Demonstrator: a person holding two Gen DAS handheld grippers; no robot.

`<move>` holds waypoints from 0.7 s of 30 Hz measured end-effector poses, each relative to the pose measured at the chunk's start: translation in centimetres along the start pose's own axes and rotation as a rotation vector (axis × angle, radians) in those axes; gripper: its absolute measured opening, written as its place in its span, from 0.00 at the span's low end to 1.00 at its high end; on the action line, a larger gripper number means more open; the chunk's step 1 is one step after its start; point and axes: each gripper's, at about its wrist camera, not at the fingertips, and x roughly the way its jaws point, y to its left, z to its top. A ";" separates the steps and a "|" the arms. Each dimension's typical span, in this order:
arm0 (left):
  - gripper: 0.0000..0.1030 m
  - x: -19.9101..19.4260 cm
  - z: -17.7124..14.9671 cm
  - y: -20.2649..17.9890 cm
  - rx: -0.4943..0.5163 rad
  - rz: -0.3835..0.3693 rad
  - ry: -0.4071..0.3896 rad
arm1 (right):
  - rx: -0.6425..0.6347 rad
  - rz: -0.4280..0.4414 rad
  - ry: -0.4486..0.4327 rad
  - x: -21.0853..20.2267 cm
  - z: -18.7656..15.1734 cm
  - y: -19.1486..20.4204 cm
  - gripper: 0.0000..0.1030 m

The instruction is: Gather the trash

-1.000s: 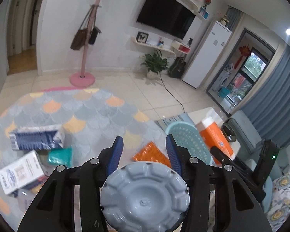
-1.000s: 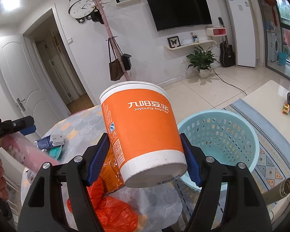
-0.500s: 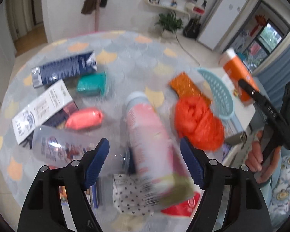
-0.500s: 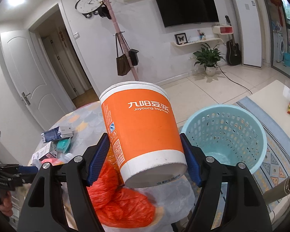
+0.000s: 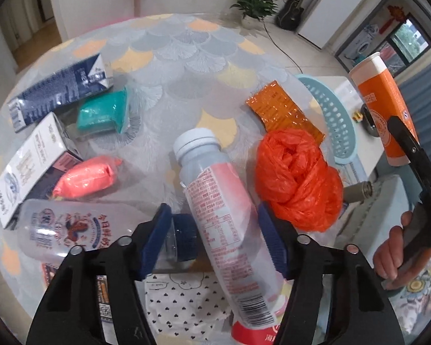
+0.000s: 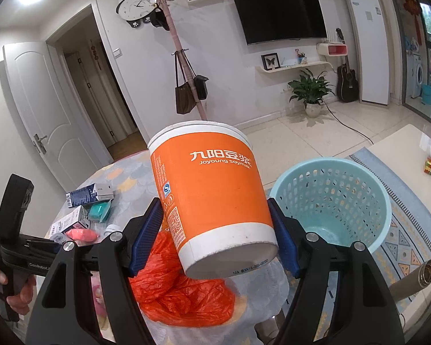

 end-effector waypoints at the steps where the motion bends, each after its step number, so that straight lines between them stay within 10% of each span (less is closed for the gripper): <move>1: 0.55 -0.5 0.0 -0.2 0.001 0.008 -0.008 | 0.003 0.000 0.001 0.0 0.0 -0.2 0.66; 21: 0.58 2.8 0.0 -1.8 -0.099 -0.120 0.058 | 0.054 0.014 0.003 0.2 -0.4 -1.8 0.66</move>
